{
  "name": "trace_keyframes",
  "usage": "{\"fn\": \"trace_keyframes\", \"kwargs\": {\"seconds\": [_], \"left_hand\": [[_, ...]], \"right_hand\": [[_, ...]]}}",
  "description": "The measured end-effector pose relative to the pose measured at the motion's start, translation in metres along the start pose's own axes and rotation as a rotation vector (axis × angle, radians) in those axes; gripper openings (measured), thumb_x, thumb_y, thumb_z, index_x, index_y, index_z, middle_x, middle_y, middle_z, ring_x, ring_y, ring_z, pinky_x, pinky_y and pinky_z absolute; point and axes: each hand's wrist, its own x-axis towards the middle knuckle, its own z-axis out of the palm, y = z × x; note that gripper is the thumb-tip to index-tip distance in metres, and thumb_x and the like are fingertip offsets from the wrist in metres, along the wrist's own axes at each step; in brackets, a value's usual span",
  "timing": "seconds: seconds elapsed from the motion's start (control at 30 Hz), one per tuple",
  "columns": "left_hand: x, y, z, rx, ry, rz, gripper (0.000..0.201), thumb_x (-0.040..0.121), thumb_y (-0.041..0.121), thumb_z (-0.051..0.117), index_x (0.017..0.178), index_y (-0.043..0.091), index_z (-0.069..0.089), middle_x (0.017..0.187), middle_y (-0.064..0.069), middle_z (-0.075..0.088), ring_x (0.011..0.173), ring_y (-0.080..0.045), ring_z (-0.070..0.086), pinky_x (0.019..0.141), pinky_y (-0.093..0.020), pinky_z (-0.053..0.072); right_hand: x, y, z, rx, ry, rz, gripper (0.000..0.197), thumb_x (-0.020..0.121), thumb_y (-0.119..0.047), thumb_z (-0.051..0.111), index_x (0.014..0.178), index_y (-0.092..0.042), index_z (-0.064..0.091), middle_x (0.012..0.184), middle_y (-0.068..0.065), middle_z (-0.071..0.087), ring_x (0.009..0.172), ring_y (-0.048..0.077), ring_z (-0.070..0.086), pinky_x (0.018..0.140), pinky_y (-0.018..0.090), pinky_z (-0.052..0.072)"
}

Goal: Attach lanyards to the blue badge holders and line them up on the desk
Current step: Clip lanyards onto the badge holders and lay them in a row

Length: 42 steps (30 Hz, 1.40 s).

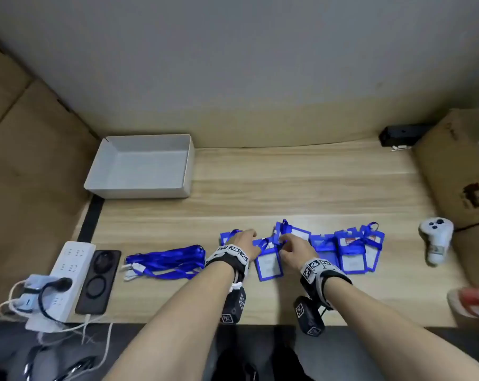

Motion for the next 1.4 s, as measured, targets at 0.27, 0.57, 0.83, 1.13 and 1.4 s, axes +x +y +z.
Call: {"fn": "trace_keyframes", "kwargs": {"seconds": [0.27, 0.57, 0.83, 1.13, 1.4], "left_hand": [[0.013, -0.007, 0.025, -0.048, 0.089, -0.029, 0.046, 0.086, 0.017, 0.059, 0.131, 0.022, 0.052, 0.128, -0.008, 0.059, 0.118, -0.028, 0.056, 0.091, -0.036, 0.049], [0.013, -0.01, 0.027, -0.192, 0.142, -0.068, 0.027, 0.087, 0.014, 0.062, 0.115, 0.015, 0.063, 0.11, -0.006, 0.065, 0.106, -0.024, 0.059, 0.081, -0.029, 0.047], [-0.024, -0.005, 0.007, -0.268, 0.177, -0.042, 0.017, 0.088, 0.011, 0.059, 0.102, 0.017, 0.066, 0.086, 0.002, 0.059, 0.084, -0.018, 0.057, 0.073, -0.024, 0.044], [-0.051, 0.013, -0.038, -0.435, 0.274, 0.086, 0.019, 0.086, 0.006, 0.062, 0.1, 0.017, 0.071, 0.092, -0.002, 0.068, 0.085, -0.018, 0.061, 0.08, -0.028, 0.051], [-0.083, 0.015, -0.076, -0.737, 0.33, 0.275, 0.042, 0.076, 0.0, 0.069, 0.111, 0.02, 0.059, 0.099, -0.001, 0.065, 0.074, -0.016, 0.062, 0.068, -0.034, 0.056]], "right_hand": [[0.007, 0.006, 0.015, 0.083, 0.09, 0.011, 0.032, 0.089, -0.021, 0.05, 0.12, -0.03, 0.056, 0.099, -0.001, 0.069, 0.091, 0.025, 0.064, 0.077, 0.035, 0.052], [0.01, 0.007, 0.015, 0.137, 0.085, 0.022, 0.028, 0.089, -0.024, 0.053, 0.115, -0.033, 0.059, 0.094, -0.009, 0.067, 0.092, 0.019, 0.063, 0.077, 0.031, 0.049], [-0.001, -0.015, 0.003, 0.307, 0.092, -0.068, 0.017, 0.088, -0.027, 0.062, 0.103, -0.032, 0.067, 0.1, -0.01, 0.07, 0.094, 0.013, 0.063, 0.089, 0.031, 0.049], [-0.025, -0.063, -0.034, 0.521, 0.096, -0.137, 0.025, 0.093, -0.009, 0.059, 0.07, -0.017, 0.067, 0.063, 0.002, 0.061, 0.05, 0.014, 0.049, 0.049, 0.024, 0.043], [-0.038, -0.106, -0.058, 0.676, 0.215, -0.162, 0.021, 0.098, -0.006, 0.055, 0.077, -0.004, 0.061, 0.055, 0.002, 0.05, 0.031, 0.002, 0.044, 0.036, 0.017, 0.037]]}}
